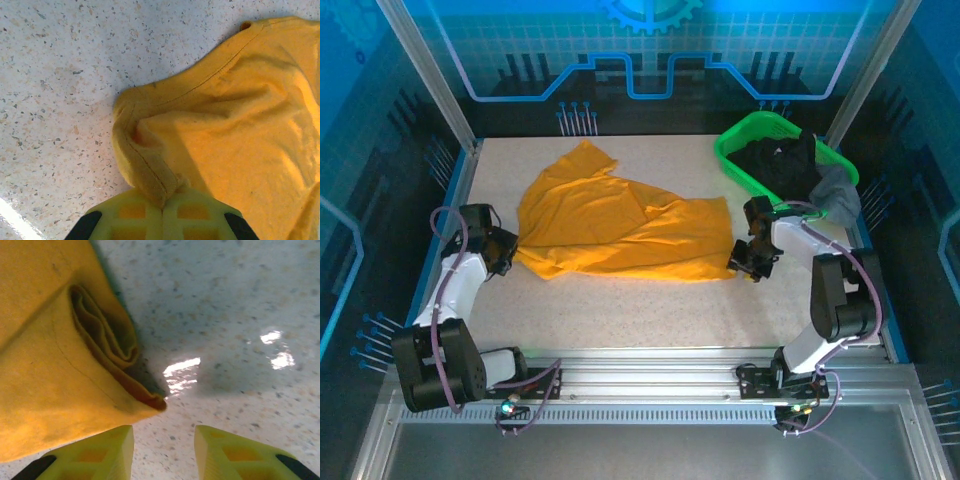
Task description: Fold and stack the t-shirts
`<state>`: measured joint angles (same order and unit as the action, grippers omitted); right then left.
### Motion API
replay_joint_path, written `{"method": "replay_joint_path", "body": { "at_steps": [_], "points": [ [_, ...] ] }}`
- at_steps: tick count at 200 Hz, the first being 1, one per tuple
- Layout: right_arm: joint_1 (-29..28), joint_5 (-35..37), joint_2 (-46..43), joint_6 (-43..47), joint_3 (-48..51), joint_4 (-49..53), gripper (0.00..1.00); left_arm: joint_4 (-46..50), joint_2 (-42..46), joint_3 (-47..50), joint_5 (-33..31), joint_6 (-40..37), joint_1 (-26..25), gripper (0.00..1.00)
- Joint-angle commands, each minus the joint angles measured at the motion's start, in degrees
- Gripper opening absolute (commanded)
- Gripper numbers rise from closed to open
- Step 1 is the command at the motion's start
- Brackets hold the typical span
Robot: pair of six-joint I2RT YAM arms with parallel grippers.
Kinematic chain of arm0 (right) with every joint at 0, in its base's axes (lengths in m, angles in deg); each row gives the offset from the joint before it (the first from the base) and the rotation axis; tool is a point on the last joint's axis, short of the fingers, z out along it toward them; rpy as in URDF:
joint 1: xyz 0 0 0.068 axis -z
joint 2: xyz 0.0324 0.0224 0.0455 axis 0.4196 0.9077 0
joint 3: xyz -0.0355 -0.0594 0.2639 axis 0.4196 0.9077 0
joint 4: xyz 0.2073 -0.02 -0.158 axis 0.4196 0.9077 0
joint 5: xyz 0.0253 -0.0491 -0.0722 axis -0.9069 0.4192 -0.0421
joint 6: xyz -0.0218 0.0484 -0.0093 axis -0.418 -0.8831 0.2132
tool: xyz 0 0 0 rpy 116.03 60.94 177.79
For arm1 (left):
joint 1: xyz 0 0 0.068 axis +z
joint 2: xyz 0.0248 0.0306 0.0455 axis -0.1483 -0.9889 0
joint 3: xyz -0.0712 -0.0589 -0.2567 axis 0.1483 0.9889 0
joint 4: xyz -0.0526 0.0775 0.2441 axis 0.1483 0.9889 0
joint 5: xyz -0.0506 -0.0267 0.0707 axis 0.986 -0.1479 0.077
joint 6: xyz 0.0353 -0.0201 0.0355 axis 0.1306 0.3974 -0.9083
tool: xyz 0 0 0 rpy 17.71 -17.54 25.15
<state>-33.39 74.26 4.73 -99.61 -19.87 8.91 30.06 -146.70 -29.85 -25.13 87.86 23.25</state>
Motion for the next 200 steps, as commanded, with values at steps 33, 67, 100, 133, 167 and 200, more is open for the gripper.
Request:
{"method": "replay_joint_path", "body": {
  "at_steps": [33, 67, 100, 133, 167, 200],
  "points": [
    [-2.8, 1.0, 6.9, 2.2, -4.1, 1.1, 0.36, -0.8, 0.5, 0.1, 0.6, -0.2, -0.3, 0.00],
    [-2.9, 2.0, 8.2, 2.2, -3.9, 0.0, 0.24, -0.9, 0.4, 0.2, 0.7, 0.0, -0.3, 0.00],
    [-3.0, 3.1, 9.1, 3.5, -7.1, -0.1, 0.07, -1.0, 0.3, 0.1, 0.8, 0.0, -0.3, 0.00],
    [-3.4, 2.6, 5.8, 3.4, -10.1, 1.8, 0.00, -1.0, 0.1, -0.9, 1.7, 0.4, -0.3, 0.00],
    [-3.6, 0.7, -0.4, 1.0, -17.0, 5.6, 0.00, -1.9, 0.1, -5.4, 5.2, 3.9, -0.4, 0.00],
    [-2.4, -0.2, -0.7, 0.2, -32.9, 7.7, 0.00, -1.5, -0.9, -16.5, 7.1, 7.9, -0.7, 0.00]
  ]
}}
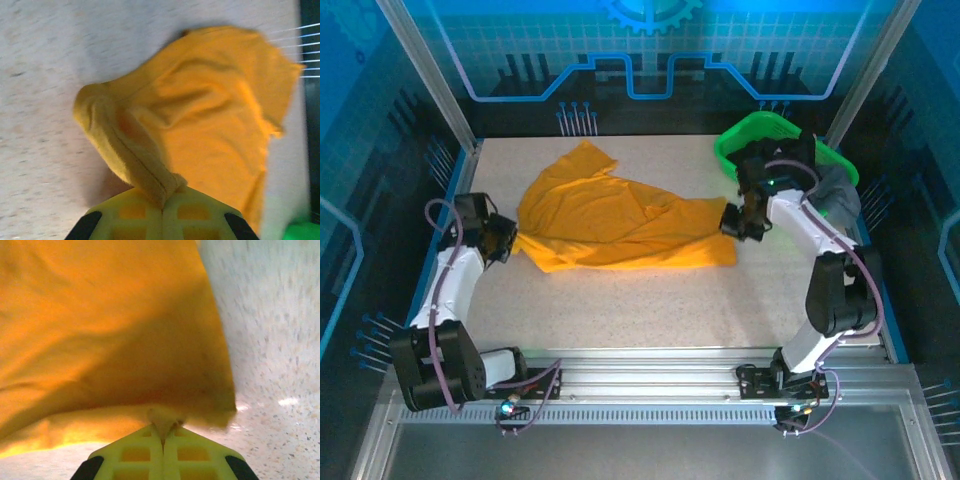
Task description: Fold and stack the t-shirts
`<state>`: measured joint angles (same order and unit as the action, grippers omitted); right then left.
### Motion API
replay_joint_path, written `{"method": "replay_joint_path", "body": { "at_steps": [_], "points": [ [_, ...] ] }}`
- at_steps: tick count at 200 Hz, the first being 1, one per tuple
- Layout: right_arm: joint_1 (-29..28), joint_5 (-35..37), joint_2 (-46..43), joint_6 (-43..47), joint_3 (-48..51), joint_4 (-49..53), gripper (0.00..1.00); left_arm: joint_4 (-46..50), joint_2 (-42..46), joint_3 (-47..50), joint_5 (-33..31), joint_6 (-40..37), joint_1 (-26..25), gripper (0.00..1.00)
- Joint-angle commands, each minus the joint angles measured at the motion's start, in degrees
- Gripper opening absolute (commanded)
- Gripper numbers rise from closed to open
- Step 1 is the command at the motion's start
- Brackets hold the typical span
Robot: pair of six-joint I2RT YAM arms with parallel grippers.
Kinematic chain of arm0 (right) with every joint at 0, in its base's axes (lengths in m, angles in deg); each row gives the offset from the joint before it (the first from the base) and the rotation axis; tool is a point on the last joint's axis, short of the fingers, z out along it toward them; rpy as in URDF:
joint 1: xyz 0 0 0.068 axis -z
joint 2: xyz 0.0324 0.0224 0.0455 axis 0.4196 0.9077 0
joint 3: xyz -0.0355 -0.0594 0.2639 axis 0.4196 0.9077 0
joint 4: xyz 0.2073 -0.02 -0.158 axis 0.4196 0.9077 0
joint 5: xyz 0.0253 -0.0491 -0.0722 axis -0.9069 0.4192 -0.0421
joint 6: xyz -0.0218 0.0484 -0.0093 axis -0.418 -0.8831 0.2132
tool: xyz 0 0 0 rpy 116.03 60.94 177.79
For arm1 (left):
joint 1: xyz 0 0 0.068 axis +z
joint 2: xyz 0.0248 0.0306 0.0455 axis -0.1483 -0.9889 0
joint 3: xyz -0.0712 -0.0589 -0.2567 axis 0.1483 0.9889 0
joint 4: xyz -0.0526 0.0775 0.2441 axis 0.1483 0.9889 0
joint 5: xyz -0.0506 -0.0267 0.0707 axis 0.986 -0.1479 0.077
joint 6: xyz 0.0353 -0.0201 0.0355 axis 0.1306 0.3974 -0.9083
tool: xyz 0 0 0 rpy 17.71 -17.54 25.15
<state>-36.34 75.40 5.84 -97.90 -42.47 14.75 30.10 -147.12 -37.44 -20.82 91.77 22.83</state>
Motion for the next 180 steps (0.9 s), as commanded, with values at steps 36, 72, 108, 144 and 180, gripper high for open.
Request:
{"method": "replay_joint_path", "body": {
  "at_steps": [36, 72, 108, 144, 180],
  "points": [
    [2.9, -1.6, 1.2, -3.9, -28.9, 0.0, 0.00, -1.9, 0.1, -22.1, 1.1, 7.8, -0.2, 0.00],
    [4.6, -1.1, -2.6, -6.4, -34.6, -4.7, 0.00, -6.7, 5.7, -27.2, -2.6, 11.0, -0.2, 0.00],
    [6.7, -0.1, -14.3, -8.3, -27.9, -12.0, 0.00, -8.2, 13.0, -29.5, -7.8, 10.9, -0.1, 0.00],
    [9.6, -3.5, -18.4, -10.4, -27.3, -15.5, 0.00, -7.0, 14.8, -34.6, -10.3, 10.7, 0.1, 0.00],
    [9.0, -11.1, -10.4, -13.0, -31.2, -20.3, 0.00, -2.9, 6.7, -38.5, -3.2, 14.0, 0.8, 0.00]
  ]
}}
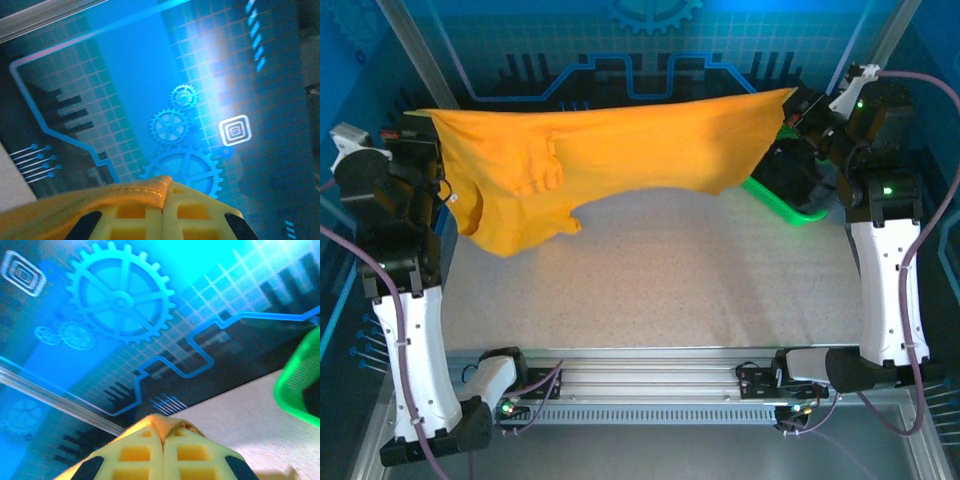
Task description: Fold and stack the t-shirts
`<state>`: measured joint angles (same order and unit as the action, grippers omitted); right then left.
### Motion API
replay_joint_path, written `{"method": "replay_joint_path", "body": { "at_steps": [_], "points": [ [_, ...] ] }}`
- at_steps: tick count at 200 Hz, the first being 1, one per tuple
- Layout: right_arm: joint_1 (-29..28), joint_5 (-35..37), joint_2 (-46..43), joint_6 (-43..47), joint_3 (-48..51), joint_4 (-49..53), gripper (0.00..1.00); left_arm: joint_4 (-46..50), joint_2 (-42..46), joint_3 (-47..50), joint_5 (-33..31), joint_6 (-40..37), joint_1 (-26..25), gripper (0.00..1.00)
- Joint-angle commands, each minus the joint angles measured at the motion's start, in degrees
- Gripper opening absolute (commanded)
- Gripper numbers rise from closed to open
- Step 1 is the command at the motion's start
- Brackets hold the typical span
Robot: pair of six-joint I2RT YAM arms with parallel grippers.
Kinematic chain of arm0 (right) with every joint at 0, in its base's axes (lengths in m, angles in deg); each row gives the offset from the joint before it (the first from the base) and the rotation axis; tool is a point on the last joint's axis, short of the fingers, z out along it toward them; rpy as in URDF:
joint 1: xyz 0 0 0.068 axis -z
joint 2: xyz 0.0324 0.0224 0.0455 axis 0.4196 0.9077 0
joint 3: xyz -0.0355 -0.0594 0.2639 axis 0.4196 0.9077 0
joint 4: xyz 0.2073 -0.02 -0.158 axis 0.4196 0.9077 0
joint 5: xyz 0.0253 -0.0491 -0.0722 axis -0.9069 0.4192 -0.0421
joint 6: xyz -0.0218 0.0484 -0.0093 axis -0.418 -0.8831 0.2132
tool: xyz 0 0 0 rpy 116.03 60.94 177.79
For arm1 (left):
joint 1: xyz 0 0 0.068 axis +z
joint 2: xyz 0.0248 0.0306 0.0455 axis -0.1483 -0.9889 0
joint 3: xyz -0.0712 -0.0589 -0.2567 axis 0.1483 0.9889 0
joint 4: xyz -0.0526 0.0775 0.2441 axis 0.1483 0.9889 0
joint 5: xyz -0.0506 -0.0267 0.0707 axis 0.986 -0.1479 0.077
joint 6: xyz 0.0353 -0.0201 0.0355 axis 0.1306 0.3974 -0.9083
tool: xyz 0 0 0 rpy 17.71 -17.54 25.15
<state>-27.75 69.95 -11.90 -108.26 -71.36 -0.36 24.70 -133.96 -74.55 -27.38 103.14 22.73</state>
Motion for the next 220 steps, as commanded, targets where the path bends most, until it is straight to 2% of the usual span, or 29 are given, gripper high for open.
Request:
{"method": "replay_joint_path", "body": {
  "at_steps": [1, 32, 73, 94, 123, 148, 174, 195, 208, 220],
  "points": [
    [0.3, -5.9, 7.7, -2.7, -2.6, -5.2, 0.00, 2.5, -6.8, -1.4, 3.8, 2.8, 1.0, 0.00],
    [-2.0, -12.9, 23.1, -3.2, -18.3, -0.8, 0.00, -1.7, -18.7, -4.3, 14.6, 5.9, 2.9, 0.00],
    [-3.8, -16.1, 42.1, -2.9, -45.7, 8.4, 0.00, -3.1, -32.0, -16.5, 21.2, 6.5, 4.8, 0.00],
    [-3.2, -16.2, 45.8, -4.2, -52.8, 9.0, 0.00, -2.8, -34.6, -22.8, 22.2, 7.2, 5.7, 0.00],
    [-1.7, -15.0, 43.1, -4.5, -51.5, 8.4, 0.00, -1.7, -33.8, -29.0, 22.5, 9.3, 7.2, 0.00],
    [-0.5, -11.8, 36.0, -2.7, -44.2, 9.0, 0.00, 2.2, -29.5, -30.9, 20.6, 9.1, 8.1, 0.00],
    [-0.3, -5.0, 22.3, -1.4, -24.3, 6.9, 0.00, 14.1, -21.4, -25.2, 15.0, 5.8, 7.6, 0.00],
    [-0.8, -0.1, 10.8, -3.0, -2.0, 3.9, 0.00, 18.2, -11.0, -7.0, 6.6, 5.3, 5.7, 0.00],
    [-1.3, 2.1, 6.3, -4.0, 10.0, 5.2, 0.00, 18.4, -6.0, 6.4, 5.4, 7.8, 4.7, 0.00],
    [-1.8, 2.5, 3.8, -4.1, 21.0, 4.7, 0.00, 16.9, -3.5, 17.4, 5.8, 6.5, 3.6, 0.03]
  ]
}}
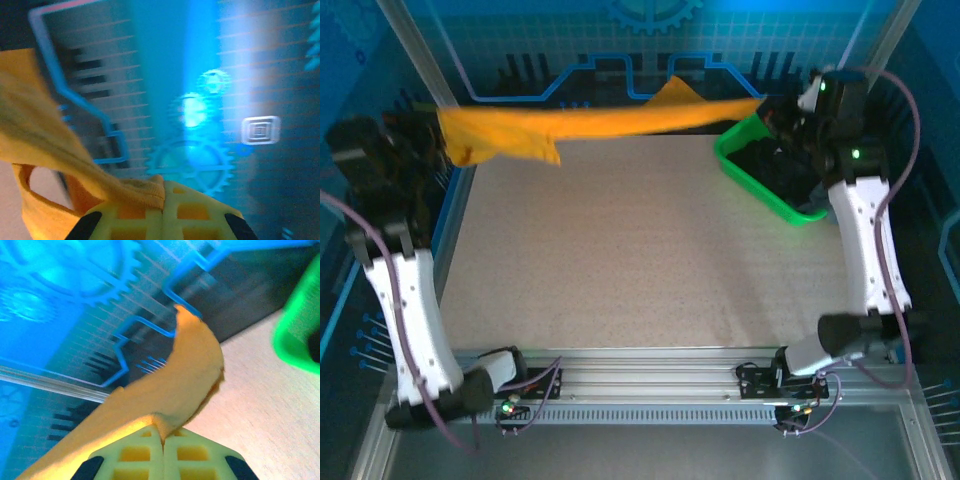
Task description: Fold and stack the t-shirts
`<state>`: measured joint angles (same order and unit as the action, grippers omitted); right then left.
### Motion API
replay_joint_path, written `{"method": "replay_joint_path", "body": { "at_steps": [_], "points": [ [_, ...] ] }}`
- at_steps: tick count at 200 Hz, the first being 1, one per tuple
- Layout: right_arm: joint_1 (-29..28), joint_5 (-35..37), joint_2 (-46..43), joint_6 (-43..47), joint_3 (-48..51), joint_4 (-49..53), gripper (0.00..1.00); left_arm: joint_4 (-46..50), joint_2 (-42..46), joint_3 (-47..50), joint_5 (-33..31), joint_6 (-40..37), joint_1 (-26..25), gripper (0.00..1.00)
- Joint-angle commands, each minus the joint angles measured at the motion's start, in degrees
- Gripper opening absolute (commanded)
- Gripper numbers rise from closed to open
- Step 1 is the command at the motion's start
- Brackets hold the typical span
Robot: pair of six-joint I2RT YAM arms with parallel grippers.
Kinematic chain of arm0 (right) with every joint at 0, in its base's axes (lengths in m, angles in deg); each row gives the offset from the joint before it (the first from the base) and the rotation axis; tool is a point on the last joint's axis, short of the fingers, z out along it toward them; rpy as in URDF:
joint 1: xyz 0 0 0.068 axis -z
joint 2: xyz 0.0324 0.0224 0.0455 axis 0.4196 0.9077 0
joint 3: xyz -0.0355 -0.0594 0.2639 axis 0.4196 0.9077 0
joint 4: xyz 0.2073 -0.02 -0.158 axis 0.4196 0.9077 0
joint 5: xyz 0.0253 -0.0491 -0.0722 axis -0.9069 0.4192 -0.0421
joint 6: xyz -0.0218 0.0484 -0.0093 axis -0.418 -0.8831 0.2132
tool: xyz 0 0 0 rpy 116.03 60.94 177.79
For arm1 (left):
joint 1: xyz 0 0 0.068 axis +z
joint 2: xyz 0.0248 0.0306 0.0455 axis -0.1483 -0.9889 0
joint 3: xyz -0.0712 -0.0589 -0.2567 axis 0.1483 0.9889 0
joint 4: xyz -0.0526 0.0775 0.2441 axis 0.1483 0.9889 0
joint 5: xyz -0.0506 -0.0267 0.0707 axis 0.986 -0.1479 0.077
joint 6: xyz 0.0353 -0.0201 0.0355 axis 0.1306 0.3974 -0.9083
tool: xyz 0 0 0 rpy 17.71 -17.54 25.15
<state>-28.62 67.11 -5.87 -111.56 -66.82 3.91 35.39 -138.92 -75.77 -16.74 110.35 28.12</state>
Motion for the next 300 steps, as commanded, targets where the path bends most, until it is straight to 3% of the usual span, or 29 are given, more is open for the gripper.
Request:
{"method": "replay_joint_path", "body": {
  "at_steps": [1, 7, 22, 35, 53, 76, 113, 144, 185, 218, 240, 271, 300],
  "points": [
    [-1.0, 5.3, -2.5, -0.9, 17.4, 0.3, 0.00, 6.3, 1.6, 19.4, -4.8, -0.8, -1.8, 0.04],
    [-0.9, 4.6, -2.8, -1.0, 22.4, -0.4, 0.01, 6.9, 1.9, 24.1, -4.4, -1.6, -2.2, 0.11],
    [-0.3, 2.2, 0.4, -0.4, 30.2, 1.0, 0.25, 5.8, 1.1, 34.5, -1.3, -4.6, -2.4, 0.37],
    [0.1, 2.4, 4.8, 2.7, 32.7, 3.4, 0.39, 4.4, -0.7, 40.9, 1.2, -8.5, -2.5, 0.54],
    [0.2, 3.7, 8.7, 6.8, 33.9, 5.6, 0.48, 5.9, -3.0, 45.1, 3.6, -13.7, -2.8, 0.60],
    [-0.5, 5.4, 8.8, 10.4, 35.7, 6.9, 0.49, 9.6, 0.4, 48.3, 2.7, -17.2, -5.1, 0.60],
    [-2.3, 5.8, 6.3, 12.7, 39.8, 6.4, 0.49, 18.7, 9.4, 54.1, 1.7, -16.4, -7.4, 0.56],
    [-2.8, 3.8, 6.9, 13.6, 41.0, 3.6, 0.47, 11.6, 13.6, 61.0, 5.7, -6.3, -14.4, 0.51],
    [-3.5, 3.0, 11.2, 14.6, 35.9, 3.2, 0.47, 0.5, 4.2, 62.5, 2.5, 3.7, -27.4, 0.52],
    [-3.4, 3.8, 14.2, 14.7, 33.3, 2.3, 0.47, -4.6, -6.4, 60.0, 0.5, 6.0, -33.1, 0.50],
    [-3.1, 4.0, 16.2, 13.9, 31.3, 1.3, 0.47, -3.7, -12.1, 58.4, -2.1, 4.6, -33.7, 0.36],
    [-3.4, 4.0, 18.7, 12.2, 29.4, -1.5, 0.47, 1.4, -11.0, 56.1, -8.3, 2.3, -33.4, 0.00],
    [-3.4, 5.3, 20.2, 9.1, 29.6, -4.0, 0.47, 14.0, -0.2, 55.8, -11.9, 0.1, -33.3, 0.00]
  ]
}}
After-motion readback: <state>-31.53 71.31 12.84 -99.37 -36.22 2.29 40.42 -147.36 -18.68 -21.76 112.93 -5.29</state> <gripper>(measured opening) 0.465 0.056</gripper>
